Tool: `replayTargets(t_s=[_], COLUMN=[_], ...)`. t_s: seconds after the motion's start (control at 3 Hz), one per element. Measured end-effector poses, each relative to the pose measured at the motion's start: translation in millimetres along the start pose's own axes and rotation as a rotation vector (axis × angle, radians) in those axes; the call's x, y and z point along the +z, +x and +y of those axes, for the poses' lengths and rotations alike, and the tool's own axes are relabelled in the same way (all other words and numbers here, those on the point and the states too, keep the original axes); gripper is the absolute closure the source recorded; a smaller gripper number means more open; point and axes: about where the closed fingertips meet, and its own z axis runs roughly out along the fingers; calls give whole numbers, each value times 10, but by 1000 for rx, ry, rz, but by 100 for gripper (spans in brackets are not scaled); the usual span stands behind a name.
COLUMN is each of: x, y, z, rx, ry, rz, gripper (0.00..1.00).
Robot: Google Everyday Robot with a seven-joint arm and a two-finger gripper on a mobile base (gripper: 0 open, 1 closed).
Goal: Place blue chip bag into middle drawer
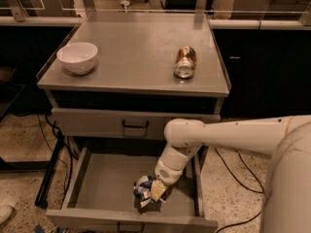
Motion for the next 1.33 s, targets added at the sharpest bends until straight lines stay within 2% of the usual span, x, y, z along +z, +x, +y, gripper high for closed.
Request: replayTargets(t_s=[0.33,0.67,1.0,1.33], x=[247,307,282,277], y=[66,86,14,-113], z=[-163,-196,-315,-558], rx=[77,95,146,214], ry=[-12,-16,23,76], rz=[15,19,-16,-53], gripper=[100,100,100,100])
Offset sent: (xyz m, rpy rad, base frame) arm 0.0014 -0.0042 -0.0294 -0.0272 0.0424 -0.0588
